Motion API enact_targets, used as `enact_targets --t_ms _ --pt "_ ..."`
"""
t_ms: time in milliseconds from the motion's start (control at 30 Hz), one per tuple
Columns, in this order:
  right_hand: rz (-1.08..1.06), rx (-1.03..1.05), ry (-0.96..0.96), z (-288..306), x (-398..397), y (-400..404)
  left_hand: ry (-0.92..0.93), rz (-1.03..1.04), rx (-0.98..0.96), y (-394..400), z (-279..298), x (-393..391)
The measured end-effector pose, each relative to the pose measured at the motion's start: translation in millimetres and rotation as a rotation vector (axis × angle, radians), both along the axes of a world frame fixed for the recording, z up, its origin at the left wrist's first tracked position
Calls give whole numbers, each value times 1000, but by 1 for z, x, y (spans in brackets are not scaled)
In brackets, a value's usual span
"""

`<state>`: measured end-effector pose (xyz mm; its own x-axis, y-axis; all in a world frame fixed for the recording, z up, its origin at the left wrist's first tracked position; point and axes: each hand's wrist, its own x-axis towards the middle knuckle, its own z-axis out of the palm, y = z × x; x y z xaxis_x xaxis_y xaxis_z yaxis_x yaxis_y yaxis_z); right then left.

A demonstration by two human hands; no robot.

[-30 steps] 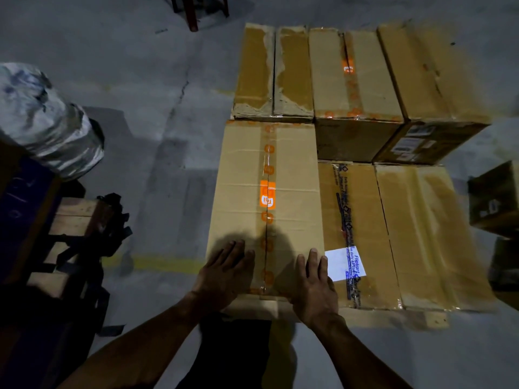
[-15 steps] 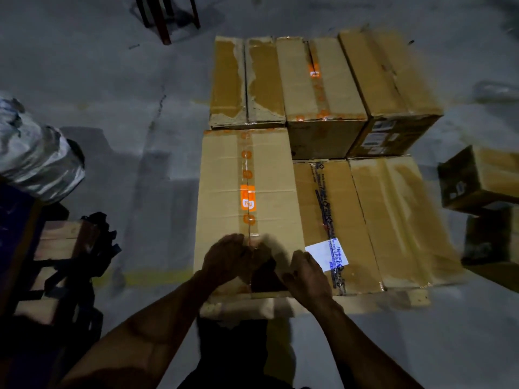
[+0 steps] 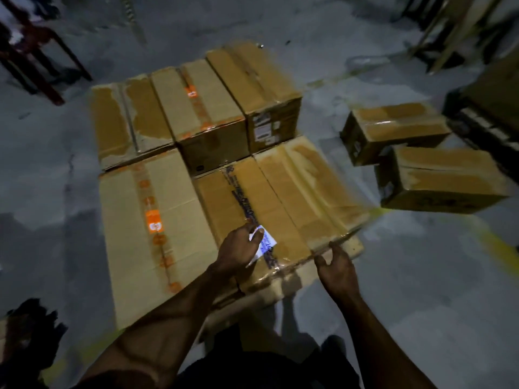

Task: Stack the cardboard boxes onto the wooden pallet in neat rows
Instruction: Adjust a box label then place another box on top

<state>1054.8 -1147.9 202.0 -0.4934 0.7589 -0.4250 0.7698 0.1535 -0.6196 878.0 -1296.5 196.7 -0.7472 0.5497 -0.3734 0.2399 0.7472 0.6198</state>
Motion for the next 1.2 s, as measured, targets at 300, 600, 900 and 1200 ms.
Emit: enact_targets --t_ms 300,600,900,1200 --pt "-86 -9 -20 9 116 168 24 -181 -60 183 14 87" --pt "-257 26 -96 18 175 302 -34 -386 -41 357 15 126" --pt "-367 20 -192 2 166 458 9 -563 -153 553 -18 107" --pt "-542 -41 -148 8 149 599 52 -697 -230 728 1 73"
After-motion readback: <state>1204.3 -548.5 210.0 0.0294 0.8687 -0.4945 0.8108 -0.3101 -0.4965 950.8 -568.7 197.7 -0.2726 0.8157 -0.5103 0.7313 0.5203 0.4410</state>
